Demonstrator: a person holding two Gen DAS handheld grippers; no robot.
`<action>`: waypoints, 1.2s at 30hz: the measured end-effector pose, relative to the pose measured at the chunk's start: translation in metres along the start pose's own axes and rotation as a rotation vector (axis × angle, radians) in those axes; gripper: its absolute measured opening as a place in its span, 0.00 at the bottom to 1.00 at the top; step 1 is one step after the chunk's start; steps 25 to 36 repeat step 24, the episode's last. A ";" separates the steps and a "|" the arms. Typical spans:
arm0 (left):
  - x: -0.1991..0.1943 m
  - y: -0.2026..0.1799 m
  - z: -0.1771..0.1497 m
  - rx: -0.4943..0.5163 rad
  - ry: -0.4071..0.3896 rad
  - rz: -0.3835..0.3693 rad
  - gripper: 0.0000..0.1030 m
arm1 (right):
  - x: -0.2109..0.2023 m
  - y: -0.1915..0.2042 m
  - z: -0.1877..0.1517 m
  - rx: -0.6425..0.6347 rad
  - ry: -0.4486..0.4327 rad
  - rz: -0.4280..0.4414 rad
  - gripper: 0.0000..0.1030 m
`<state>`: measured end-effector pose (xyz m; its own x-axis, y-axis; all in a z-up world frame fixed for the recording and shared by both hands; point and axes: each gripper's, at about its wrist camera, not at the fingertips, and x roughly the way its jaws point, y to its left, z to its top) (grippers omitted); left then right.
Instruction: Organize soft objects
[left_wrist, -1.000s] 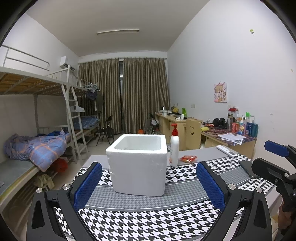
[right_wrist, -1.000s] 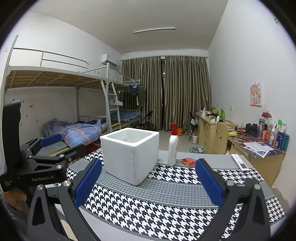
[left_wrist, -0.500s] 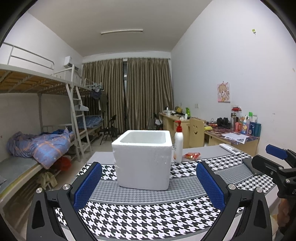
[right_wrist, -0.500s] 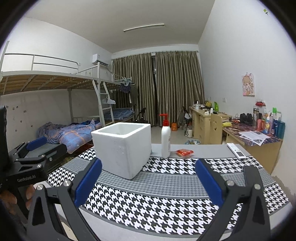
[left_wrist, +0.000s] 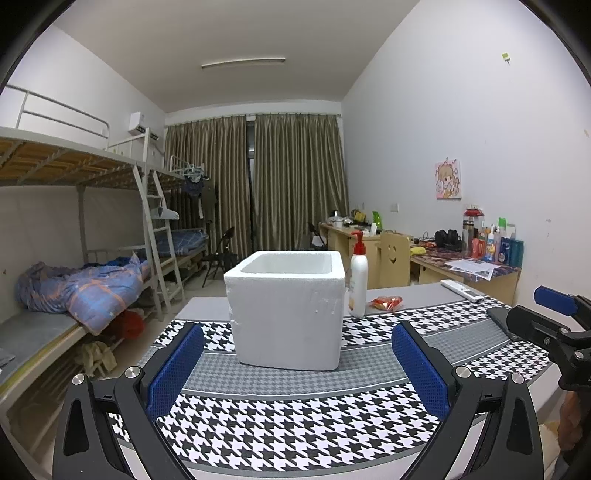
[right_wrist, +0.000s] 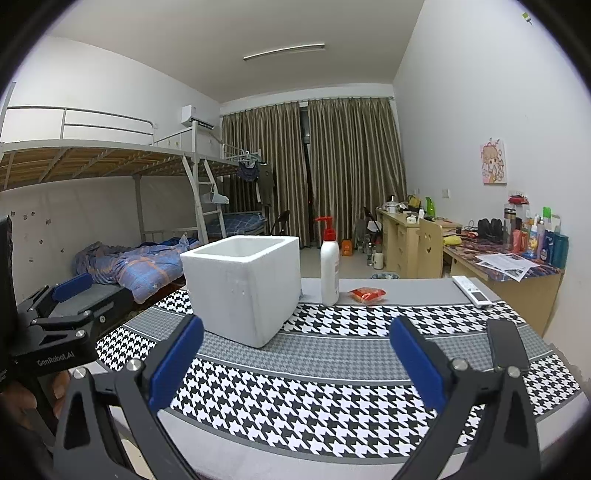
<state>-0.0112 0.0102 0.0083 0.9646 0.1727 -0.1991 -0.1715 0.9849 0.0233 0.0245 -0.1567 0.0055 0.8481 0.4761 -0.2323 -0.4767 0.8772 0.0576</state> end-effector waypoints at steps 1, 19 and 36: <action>0.001 -0.001 0.001 0.001 0.001 -0.001 0.99 | 0.000 0.001 0.000 -0.003 0.002 0.000 0.99; 0.003 0.000 -0.010 0.008 0.026 0.001 0.99 | 0.006 0.005 -0.009 -0.008 0.026 -0.003 0.99; 0.003 0.001 -0.011 0.004 0.022 -0.001 0.99 | 0.007 0.005 -0.010 -0.011 0.030 -0.001 0.99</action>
